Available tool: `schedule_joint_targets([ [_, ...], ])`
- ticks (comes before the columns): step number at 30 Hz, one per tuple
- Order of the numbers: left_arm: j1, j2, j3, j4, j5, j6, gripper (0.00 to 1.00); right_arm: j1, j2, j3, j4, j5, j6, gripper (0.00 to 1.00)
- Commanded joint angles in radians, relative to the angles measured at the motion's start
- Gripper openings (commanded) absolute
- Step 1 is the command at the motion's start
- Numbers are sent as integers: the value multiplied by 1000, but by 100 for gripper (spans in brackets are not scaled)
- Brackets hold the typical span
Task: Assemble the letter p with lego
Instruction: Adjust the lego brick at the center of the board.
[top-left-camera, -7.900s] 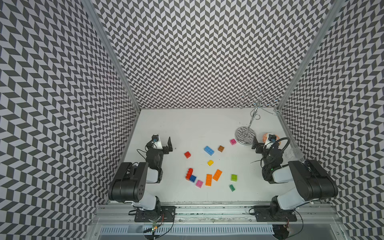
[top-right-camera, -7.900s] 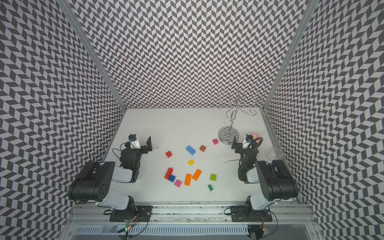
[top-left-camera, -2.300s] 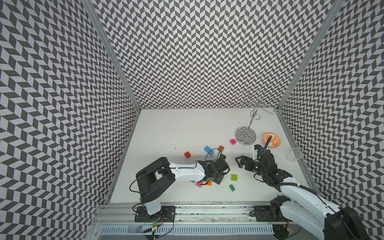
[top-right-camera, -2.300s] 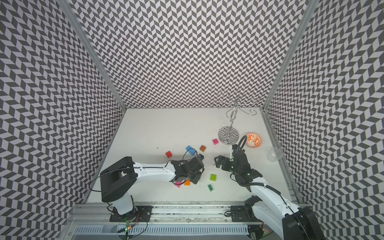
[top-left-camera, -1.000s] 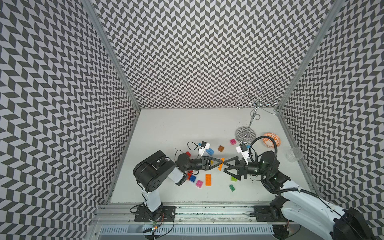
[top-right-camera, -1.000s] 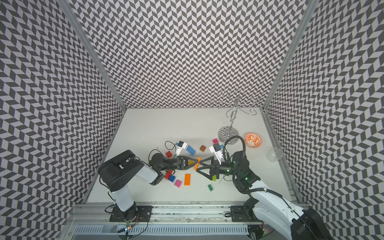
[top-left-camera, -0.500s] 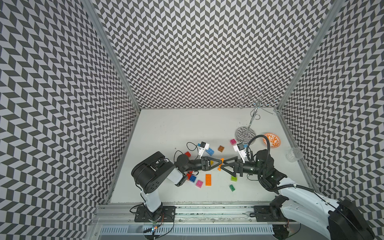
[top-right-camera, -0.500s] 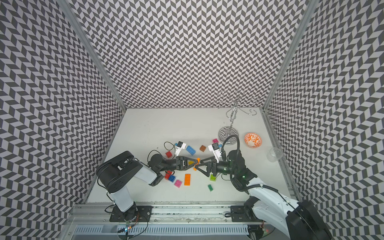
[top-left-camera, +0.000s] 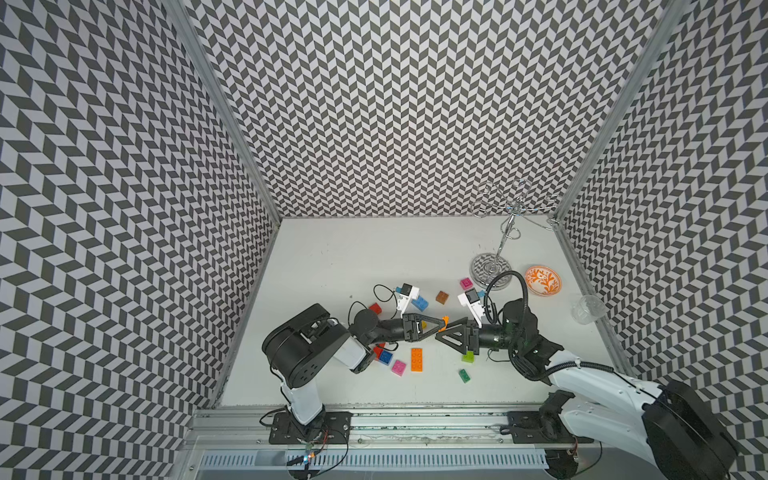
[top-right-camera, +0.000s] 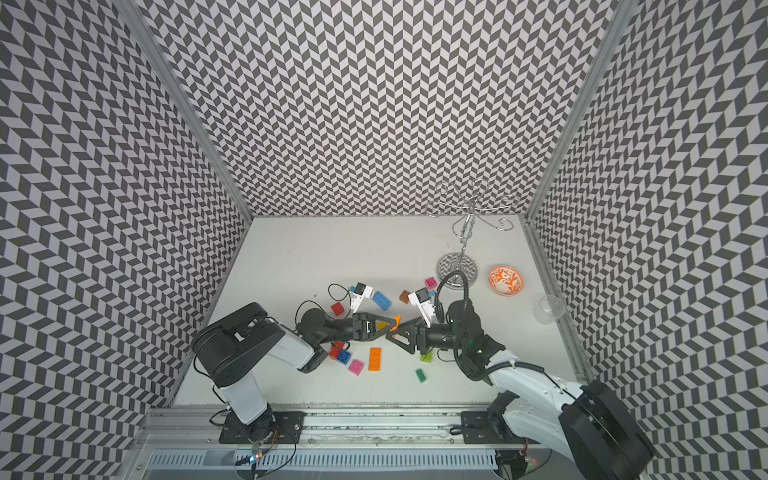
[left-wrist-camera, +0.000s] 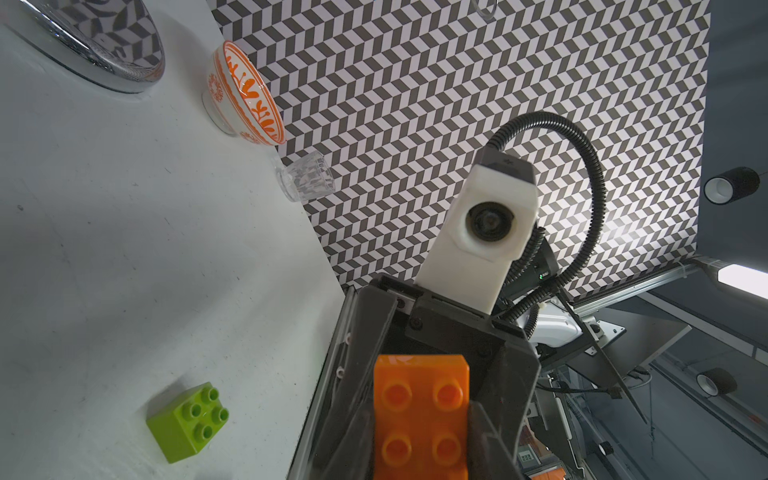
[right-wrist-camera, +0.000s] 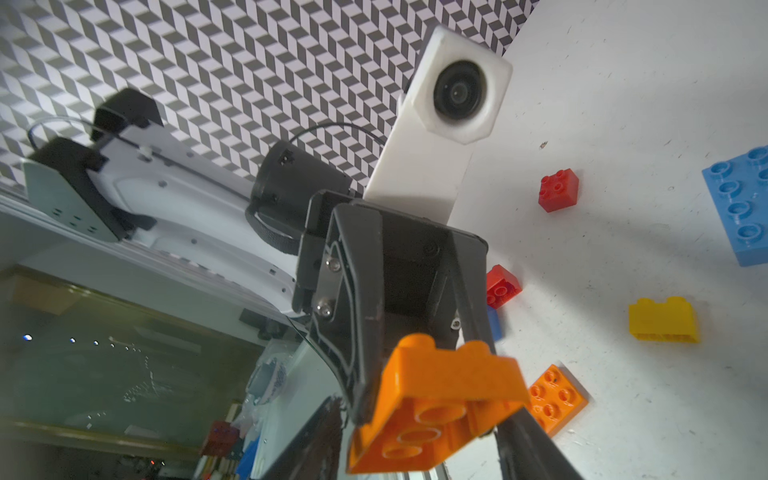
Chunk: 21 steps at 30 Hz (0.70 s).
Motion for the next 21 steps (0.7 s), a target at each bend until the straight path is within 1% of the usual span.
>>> schedule_joint_targets([
  [1, -6, -22, -16, 271, -13, 24, 31, 5, 4, 27, 70, 0, 1, 46],
  [3, -5, -24, -19, 271, -17, 28, 38, 5, 1, 31, 49, 12, -9, 39],
  [5, -1, -21, -21, 271, -19, 33, 46, 5, -2, 36, 12, 31, -26, 38],
  [8, 17, -19, -33, 271, -18, 42, 65, 6, -13, 42, -61, 76, -57, 37],
  [11, 64, -23, -53, 268, -4, 50, 83, 6, -16, 52, -154, 137, -94, 37],
  [14, 141, -26, -87, 252, 21, 51, 100, 8, -6, 70, -255, 211, -136, 37],
  [19, 251, -42, -130, 158, 51, 98, 100, 28, 53, 115, -374, 335, -194, 36],
  [21, 285, -68, -140, 87, 53, 129, 100, 46, 96, 148, -426, 400, -217, 36],
])
